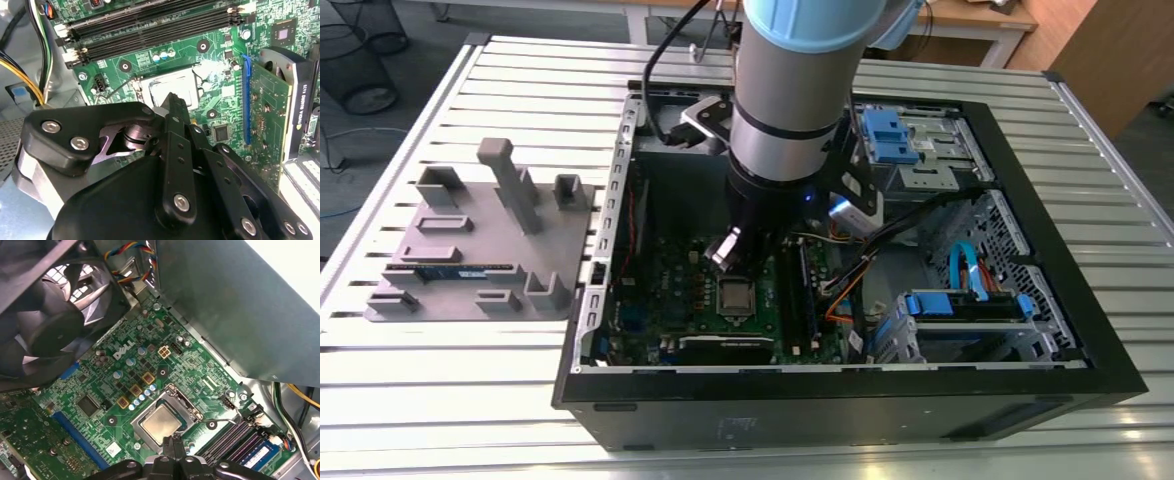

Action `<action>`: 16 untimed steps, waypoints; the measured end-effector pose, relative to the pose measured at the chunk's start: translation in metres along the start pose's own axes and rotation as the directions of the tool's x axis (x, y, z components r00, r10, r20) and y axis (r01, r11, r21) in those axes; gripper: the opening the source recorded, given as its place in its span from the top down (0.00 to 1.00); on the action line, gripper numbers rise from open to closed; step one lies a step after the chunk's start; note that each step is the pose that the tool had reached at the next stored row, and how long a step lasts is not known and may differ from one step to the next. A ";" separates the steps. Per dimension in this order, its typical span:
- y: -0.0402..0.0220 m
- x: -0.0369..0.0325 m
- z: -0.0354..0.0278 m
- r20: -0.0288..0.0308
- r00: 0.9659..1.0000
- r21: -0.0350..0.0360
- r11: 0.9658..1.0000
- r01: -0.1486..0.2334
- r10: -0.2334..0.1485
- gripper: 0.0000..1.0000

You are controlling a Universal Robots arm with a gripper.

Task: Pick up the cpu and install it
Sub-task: 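Close the cpu cover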

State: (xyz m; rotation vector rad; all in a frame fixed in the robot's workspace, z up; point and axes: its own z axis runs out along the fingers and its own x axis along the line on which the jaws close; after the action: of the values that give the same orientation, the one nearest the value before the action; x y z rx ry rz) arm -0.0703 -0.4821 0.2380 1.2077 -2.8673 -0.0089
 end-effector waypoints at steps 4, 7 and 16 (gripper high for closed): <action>0.0004 0.0030 0.0010 0.006 1.000 0.001 1.000 0.008 -0.008 0.89; 0.0008 0.0045 0.0018 0.012 1.000 0.000 1.000 0.013 -0.013 0.89; 0.0011 0.0051 0.0020 0.013 1.000 0.000 1.000 0.014 -0.014 0.89</action>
State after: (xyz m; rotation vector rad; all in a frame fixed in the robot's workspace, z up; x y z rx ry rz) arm -0.0748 -0.4850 0.2362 1.2325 -2.8696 -0.0169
